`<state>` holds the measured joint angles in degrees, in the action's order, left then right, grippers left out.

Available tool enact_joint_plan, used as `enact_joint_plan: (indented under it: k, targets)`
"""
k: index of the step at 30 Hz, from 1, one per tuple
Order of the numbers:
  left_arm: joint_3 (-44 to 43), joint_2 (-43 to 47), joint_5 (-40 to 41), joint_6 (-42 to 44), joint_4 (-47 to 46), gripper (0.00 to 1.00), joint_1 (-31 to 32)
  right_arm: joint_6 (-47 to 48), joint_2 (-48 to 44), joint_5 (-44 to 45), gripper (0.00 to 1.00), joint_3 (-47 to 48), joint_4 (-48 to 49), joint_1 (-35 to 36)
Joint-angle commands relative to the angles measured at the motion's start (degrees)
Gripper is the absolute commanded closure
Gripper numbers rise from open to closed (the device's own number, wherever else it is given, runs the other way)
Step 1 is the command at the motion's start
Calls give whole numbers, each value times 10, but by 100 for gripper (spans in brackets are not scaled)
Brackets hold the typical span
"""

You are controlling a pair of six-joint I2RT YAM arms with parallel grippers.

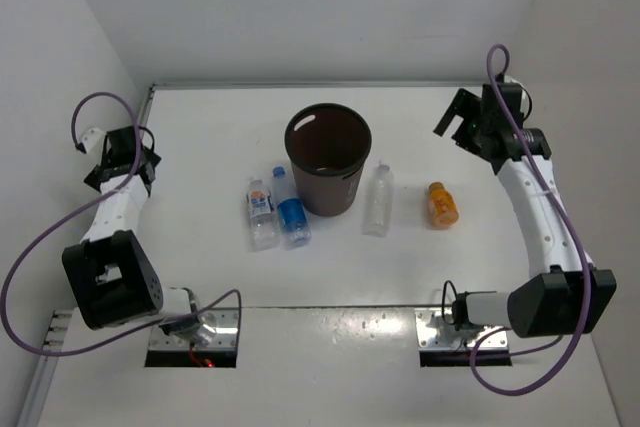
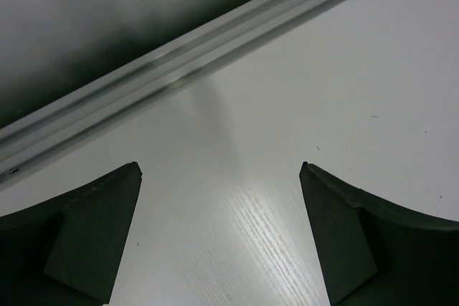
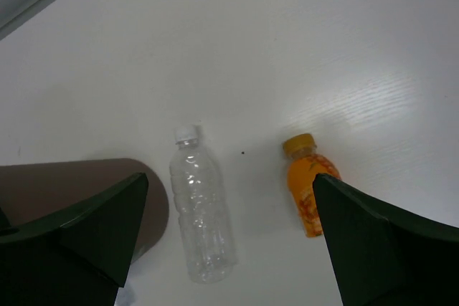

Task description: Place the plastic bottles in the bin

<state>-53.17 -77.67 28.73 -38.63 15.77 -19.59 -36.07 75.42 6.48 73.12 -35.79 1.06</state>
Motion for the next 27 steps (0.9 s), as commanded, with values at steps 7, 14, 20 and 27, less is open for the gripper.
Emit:
enact_joint_plan:
  k: [7, 14, 20, 27]
  targets:
    - [-9, 17, -25, -21, 30, 0, -3, -7, 2, 91, 1, 35, -125, -11]
    - [36, 25, -37, -5, -10, 0, -3, 17, 46, -2, 1, -3, -140, -17]
    - [60, 18, -42, 3, -36, 0, 11, 33, 124, -57, 1, 12, -201, -17]
    - [82, 19, -45, 33, -70, 0, 11, 9, 147, -44, 1, -37, -185, -17]
